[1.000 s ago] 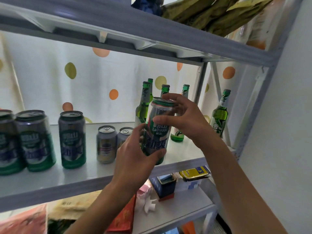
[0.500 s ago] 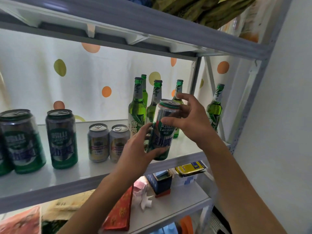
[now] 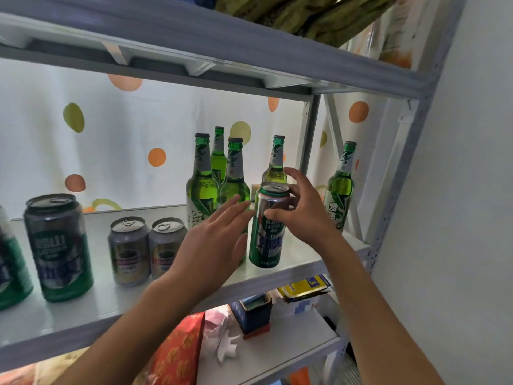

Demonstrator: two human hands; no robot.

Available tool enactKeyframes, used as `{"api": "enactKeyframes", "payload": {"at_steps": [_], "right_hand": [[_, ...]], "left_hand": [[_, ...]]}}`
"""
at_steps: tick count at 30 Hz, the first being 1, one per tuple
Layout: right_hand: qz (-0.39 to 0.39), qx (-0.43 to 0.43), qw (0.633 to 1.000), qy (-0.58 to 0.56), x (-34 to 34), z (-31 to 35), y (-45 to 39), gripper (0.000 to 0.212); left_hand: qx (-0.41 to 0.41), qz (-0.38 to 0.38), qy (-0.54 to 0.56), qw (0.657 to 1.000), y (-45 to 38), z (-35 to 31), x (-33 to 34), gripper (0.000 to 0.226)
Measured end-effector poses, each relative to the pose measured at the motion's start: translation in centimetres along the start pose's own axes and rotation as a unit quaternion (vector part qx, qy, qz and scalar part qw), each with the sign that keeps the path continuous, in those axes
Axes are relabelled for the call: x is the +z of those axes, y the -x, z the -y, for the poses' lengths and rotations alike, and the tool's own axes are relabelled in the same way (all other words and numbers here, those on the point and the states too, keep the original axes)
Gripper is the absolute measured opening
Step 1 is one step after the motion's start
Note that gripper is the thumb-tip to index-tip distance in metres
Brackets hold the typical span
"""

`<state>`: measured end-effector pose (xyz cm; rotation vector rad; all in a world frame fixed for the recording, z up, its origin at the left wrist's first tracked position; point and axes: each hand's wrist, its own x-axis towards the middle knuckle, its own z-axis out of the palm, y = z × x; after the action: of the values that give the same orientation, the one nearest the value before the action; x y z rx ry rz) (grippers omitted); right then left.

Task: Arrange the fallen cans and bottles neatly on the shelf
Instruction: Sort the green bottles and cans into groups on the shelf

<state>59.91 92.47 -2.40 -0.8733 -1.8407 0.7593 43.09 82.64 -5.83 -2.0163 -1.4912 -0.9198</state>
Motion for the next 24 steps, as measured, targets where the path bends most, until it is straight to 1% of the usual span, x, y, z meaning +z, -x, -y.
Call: {"api": "enactKeyframes", "payload": {"at_steps": [3, 6, 9, 14, 18, 20, 21, 24], "right_hand": [[0.016, 0.005, 1.0, -0.012, 0.4, -0.9, -1.0, 0.087], [0.028, 0.008, 0.999, -0.013, 1.0, -1.8, -2.0, 0.088], [0.039, 0.011, 0.999, -0.022, 1.4, -3.3, -2.8, 0.091], [0.053, 0.011, 0.998, -0.029, 1.2, -4.6, -3.1, 0.089], [0.084, 0.012, 0.995, -0.047, 0.8, -5.4, -3.3, 0.087], [0.093, 0.012, 0.994, -0.064, 0.1, -5.5, -3.1, 0.079], [0.081, 0.01, 0.993, -0.08, -0.4, -5.5, -3.2, 0.071], [-0.023, -0.011, 0.992, -0.125, -1.8, -6.2, -4.3, 0.044]], "left_hand": [[0.04, 0.016, -0.042, 0.998, -1.2, 0.5, 0.3, 0.053], [0.048, 0.042, -0.074, 0.995, -2.6, 1.2, 0.0, 0.056], [0.054, 0.039, -0.103, 0.992, -3.8, 1.4, -0.4, 0.055], [0.082, 0.045, -0.135, 0.986, -5.3, 0.4, -0.2, 0.052], [0.108, 0.049, -0.153, 0.981, -6.9, -0.5, 0.3, 0.05], [0.129, 0.048, -0.166, 0.977, -8.1, -1.0, 0.6, 0.049], [0.145, 0.05, -0.173, 0.973, -8.7, -1.2, 0.6, 0.047], [0.191, 0.071, -0.197, 0.959, -11.0, -1.4, 0.7, 0.046]]}}
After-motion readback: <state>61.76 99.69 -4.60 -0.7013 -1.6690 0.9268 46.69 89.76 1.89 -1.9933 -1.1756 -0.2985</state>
